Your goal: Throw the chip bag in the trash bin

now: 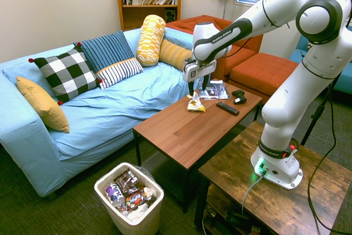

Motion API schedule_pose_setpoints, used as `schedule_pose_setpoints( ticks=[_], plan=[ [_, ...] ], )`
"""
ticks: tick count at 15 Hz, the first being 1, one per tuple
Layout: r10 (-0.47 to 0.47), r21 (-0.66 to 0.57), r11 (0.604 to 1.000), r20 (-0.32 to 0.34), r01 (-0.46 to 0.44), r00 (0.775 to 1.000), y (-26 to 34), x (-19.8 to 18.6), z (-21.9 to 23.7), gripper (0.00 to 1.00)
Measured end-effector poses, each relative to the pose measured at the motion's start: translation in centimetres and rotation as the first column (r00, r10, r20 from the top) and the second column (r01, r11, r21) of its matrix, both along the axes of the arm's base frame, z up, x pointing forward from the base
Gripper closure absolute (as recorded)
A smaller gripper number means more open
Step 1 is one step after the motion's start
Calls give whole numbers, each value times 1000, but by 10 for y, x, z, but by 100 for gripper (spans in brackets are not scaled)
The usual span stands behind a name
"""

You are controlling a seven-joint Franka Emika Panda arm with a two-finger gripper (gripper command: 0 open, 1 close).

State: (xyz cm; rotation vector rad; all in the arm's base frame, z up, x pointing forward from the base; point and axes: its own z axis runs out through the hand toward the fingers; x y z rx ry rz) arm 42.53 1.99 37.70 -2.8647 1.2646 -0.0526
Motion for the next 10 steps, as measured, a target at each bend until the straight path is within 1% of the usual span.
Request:
schedule_pose_setpoints(
  ticks=[3,4,7,10],
  plan=[
    [-10,0,1000,-2,10,1000,-2,5,-5,0],
    [-28,-3,1000,10,28,1000,-9,12,-10,0],
    [-104,-8,995,36,104,994,-42,39,-27,0],
    [-182,-9,983,46,182,982,-78,72,-49,0]
  ],
)
